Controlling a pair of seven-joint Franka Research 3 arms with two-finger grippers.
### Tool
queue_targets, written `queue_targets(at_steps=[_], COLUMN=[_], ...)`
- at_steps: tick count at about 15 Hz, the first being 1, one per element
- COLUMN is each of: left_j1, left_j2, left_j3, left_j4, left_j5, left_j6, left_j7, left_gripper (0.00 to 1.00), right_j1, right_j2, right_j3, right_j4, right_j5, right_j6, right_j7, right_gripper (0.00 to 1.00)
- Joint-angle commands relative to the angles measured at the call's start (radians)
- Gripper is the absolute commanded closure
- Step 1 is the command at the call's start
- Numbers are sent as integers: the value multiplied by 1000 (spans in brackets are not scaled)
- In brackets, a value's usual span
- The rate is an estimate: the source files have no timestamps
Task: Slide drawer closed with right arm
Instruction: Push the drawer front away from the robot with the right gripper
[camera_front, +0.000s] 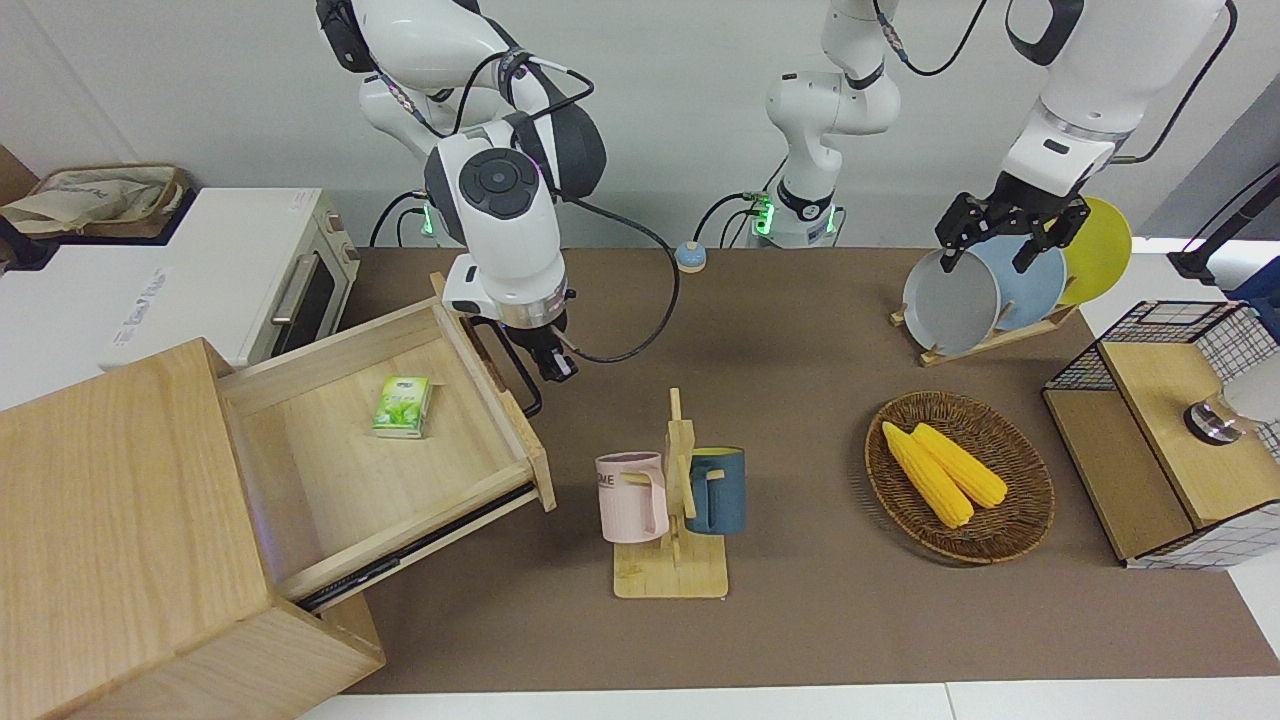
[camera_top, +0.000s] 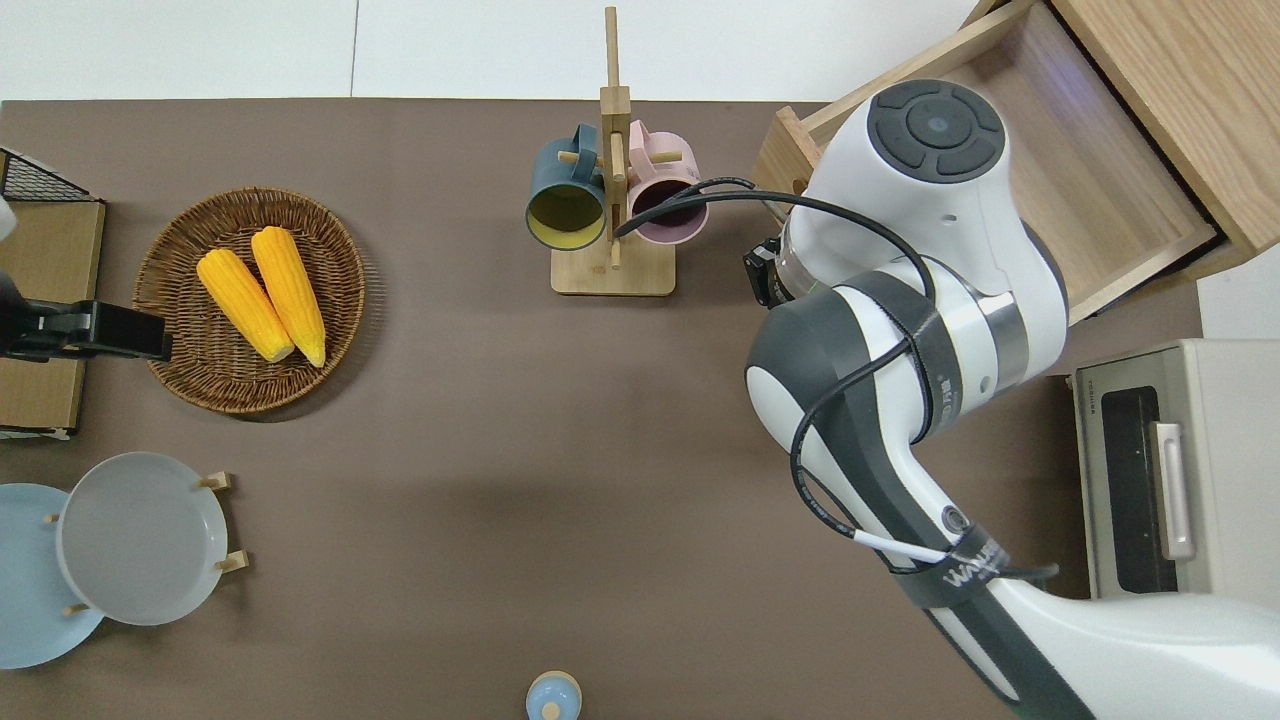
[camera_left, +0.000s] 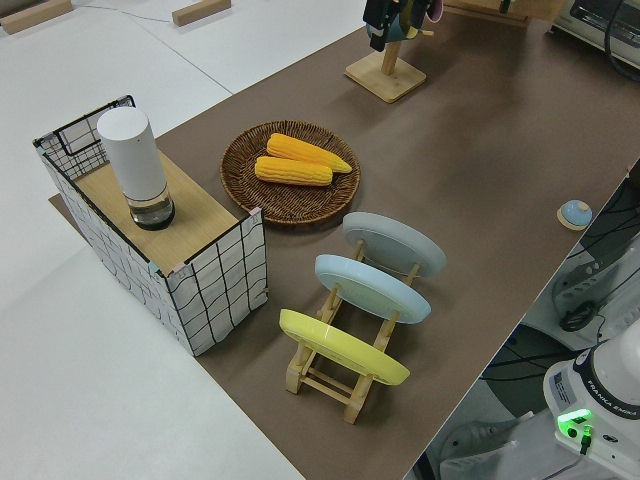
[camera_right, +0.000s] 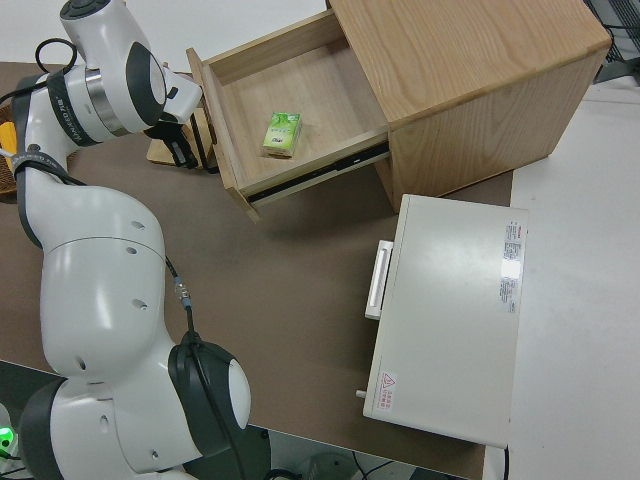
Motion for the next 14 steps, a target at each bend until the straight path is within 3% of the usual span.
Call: queue_targets(at_steps=[1, 6, 8, 14], left_j1=[-17, -17, -17, -17], left_j2=[13, 13, 13, 13], left_j3=[17, 17, 17, 17], left_j4=[20, 20, 20, 20], left_j5=[12, 12, 12, 12], left_j6=[0, 0, 0, 0], left_j7=[7, 7, 7, 7], left_gripper=[5, 2, 5, 2], right_j1=[-5, -13, -5, -25], right_j2=[10, 19, 18, 16], right_j3=[-16, -29, -62, -95], right_j4=[-2, -1, 1, 4], right_j5=[-15, -27, -35, -33], right_j6=[48, 116, 145, 196], right_j7=[28, 20, 13, -15], right_gripper=[1000, 1000, 1000, 1000])
